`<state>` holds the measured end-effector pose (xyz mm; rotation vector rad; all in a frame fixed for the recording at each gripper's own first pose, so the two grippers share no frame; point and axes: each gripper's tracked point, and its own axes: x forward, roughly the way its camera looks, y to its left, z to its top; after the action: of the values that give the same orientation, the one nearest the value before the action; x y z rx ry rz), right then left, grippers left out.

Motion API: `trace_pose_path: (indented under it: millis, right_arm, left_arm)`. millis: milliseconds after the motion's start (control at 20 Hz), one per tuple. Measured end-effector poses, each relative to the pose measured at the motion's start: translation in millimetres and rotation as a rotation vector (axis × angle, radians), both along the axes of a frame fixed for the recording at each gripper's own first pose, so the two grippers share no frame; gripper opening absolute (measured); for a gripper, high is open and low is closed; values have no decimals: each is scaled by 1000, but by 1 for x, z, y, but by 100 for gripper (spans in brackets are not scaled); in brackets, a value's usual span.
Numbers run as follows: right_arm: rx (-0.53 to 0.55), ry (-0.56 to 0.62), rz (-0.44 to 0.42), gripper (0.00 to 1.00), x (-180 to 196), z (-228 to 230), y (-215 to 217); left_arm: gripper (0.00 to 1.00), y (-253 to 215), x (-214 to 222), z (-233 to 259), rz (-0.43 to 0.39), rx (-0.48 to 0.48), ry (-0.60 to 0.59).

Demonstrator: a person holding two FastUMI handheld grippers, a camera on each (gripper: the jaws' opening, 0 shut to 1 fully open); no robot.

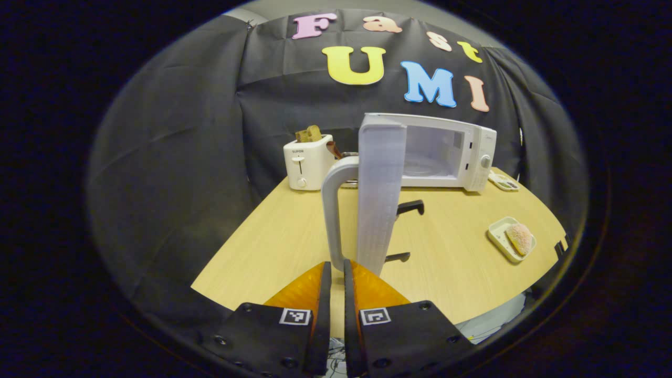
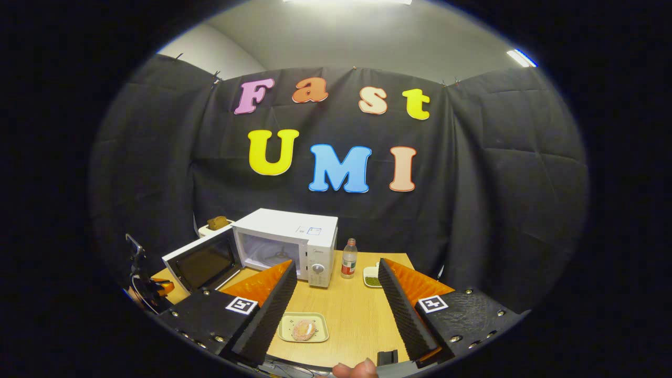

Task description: Open the microwave oven with the left hand, put the food in, and close the microwave oven.

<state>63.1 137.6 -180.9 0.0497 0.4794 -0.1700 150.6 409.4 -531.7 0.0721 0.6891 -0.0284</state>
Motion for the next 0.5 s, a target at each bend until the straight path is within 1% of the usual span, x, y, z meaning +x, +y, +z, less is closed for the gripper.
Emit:
trace_pose_path:
  millis: [50, 100, 150, 300, 350, 400, 450, 500]
  right_arm:
    - [11, 21, 13, 95, 3, -12, 10]
    - [34, 49, 26, 96, 5, -26, 22]
    - [57, 82, 41, 95, 5, -43, 33]
    - [101, 131, 59, 96, 13, -80, 45]
    - [118, 162, 64, 95, 15, -100, 50]
    - [136, 199, 69, 96, 14, -122, 53]
    - [157, 235, 71, 96, 14, -143, 56]
    - [182, 277, 72, 96, 13, -165, 58]
  left_arm:
    - [20, 0, 2, 14, -19, 6, -23]
    - [19, 3, 2, 28, -28, 16, -42]
    - [20, 4, 2, 42, -27, 17, -56]
    - [21, -7, -7, 74, -17, -42, -100]
    - [22, -10, -8, 84, -2, -56, -112]
    - [26, -15, -13, 95, 10, -74, -122]
    - [45, -16, -17, 107, 25, -87, -132]
    - [51, -19, -20, 115, 39, -99, -138]
